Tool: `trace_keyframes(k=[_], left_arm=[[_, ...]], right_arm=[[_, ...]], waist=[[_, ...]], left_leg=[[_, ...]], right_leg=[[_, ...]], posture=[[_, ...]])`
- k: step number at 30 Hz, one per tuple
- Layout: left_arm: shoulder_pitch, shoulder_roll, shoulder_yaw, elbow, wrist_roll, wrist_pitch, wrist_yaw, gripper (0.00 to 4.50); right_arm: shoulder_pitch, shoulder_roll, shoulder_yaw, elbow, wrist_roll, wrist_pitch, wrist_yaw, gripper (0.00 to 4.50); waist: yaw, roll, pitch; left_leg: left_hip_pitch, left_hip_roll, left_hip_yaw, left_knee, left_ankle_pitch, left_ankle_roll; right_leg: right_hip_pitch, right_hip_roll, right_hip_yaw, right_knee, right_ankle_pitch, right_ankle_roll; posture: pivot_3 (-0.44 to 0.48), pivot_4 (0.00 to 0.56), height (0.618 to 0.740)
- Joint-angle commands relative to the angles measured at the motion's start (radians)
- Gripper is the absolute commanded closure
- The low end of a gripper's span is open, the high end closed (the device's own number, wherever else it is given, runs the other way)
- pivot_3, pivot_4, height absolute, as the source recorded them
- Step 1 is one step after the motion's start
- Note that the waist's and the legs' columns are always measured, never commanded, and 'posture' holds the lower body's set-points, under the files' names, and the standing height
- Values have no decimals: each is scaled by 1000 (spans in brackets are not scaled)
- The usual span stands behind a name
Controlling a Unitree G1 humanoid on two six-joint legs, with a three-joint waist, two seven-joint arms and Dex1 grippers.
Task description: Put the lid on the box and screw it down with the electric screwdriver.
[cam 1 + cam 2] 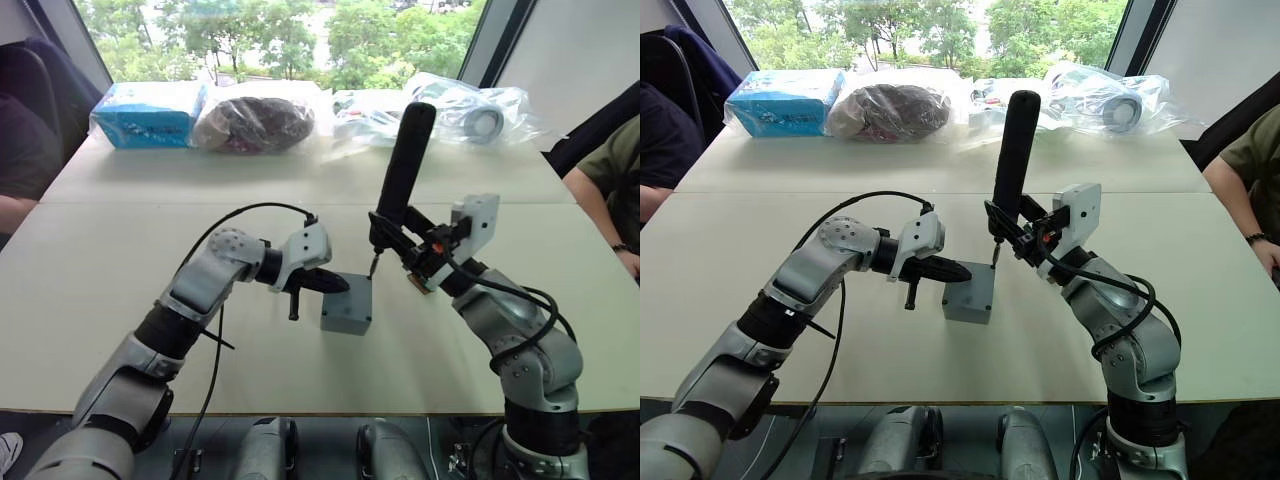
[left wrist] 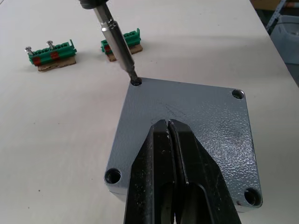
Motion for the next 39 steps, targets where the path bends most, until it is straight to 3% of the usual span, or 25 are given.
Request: trace_keyframes(k=[1,18,27,39], left_arm=[[15,6,-5,-14,16,6,0,4500],[33,12,-17,-20,29,1,-1,4500],[49,3,-18,-36,36,10,8,4500],[54,-7,-16,-37,37,13,17,4500]], right_arm=[[2,9,5,-16,-14,-48,-2,2709],[137,-44,126,26,-168,-137,11,2709],[190,-44,181,51,-196,-151,27,2709],[193,-18,160,61,-183,-170,20,2709]], waist=[[0,0,0],[0,-5,-6],[0,-8,-11],[0,-9,-17]], left_leg=[[0,0,0,0,0,0],[3,0,-1,0,0,1],[17,1,-1,-2,-3,3],[17,1,-1,-3,-3,3]], right_leg=[[0,0,0,0,0,0],[4,0,0,-1,0,0],[18,-1,-1,-4,-2,-4],[18,-2,-1,-4,-3,-5]], posture=[[0,150,740],[0,150,740],[0,150,740],[0,150,740]])
